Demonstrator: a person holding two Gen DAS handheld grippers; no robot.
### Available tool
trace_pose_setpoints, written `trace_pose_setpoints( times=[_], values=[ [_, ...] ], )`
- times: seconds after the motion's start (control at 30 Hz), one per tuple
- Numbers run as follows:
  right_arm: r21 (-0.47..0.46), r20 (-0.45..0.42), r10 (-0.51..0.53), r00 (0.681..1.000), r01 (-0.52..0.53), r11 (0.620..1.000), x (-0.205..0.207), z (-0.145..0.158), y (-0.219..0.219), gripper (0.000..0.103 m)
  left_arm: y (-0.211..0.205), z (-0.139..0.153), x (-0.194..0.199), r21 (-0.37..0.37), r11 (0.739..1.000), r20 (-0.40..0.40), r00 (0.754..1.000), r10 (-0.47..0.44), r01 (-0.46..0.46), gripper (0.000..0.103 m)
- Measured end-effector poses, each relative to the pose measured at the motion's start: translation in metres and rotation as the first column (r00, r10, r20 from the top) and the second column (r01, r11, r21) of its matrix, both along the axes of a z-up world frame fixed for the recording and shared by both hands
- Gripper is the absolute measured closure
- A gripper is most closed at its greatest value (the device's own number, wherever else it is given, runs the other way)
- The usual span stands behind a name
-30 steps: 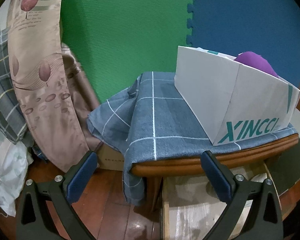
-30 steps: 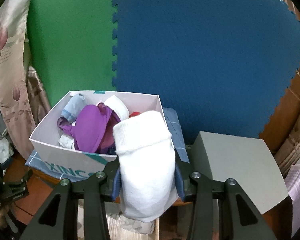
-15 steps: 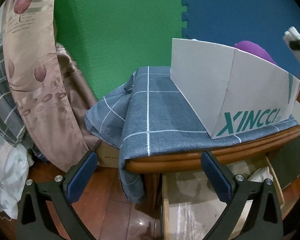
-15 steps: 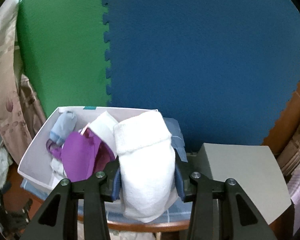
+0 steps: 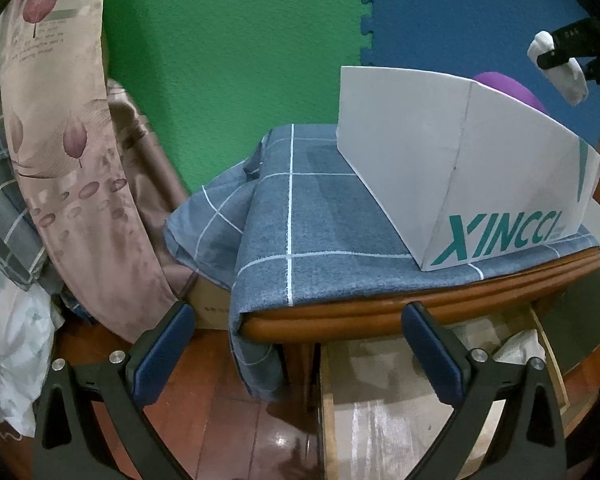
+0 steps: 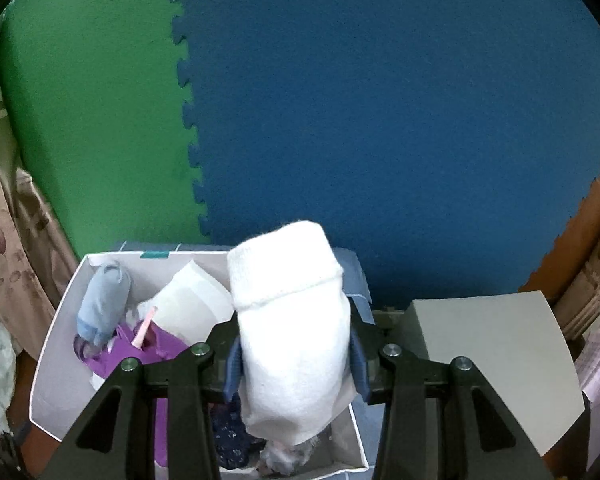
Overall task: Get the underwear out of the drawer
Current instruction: 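Lower the white rolled cloth into the box and open the right gripper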
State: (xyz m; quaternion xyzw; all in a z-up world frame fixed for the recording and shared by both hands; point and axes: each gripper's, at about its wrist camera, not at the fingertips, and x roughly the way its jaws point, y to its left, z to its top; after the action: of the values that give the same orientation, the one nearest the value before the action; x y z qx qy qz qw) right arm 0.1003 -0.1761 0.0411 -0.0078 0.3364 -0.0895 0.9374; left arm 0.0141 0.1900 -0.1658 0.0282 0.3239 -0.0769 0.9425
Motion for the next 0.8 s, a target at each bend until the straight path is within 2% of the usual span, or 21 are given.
trace_pose_setpoints(
  times=[0.3,0.4,0.57,0.8],
  values=[
    [0.017,-0.01,-0.007,1.0,0.007,1.0,0.005,0.002,-0.003,0.06,-0.004,-0.002,0.002,0.008,1.0,-0.007,1.0,-0.004,0.004,0.001],
    [0.004,-0.039,0.011,0.999,-0.01,1.0,0.016,-0.002,-0.002,0.06,-0.005,-0.002,0.002,0.002,1.0,-0.01,1.0,-0.002,0.002,0.001],
    [-0.006,-0.062,0.001,0.998,-0.001,1.0,0.028,-0.01,-0.003,0.06,-0.008,-0.008,0.001,0.032,0.999,-0.029,0.999,-0.018,0.019,0.001],
    [0.001,-0.099,-0.012,0.995,0.012,1.0,0.041,-0.022,-0.009,0.06,-0.01,-0.011,0.006,0.016,1.0,-0.055,0.998,-0.021,0.022,0.001]
  ],
)
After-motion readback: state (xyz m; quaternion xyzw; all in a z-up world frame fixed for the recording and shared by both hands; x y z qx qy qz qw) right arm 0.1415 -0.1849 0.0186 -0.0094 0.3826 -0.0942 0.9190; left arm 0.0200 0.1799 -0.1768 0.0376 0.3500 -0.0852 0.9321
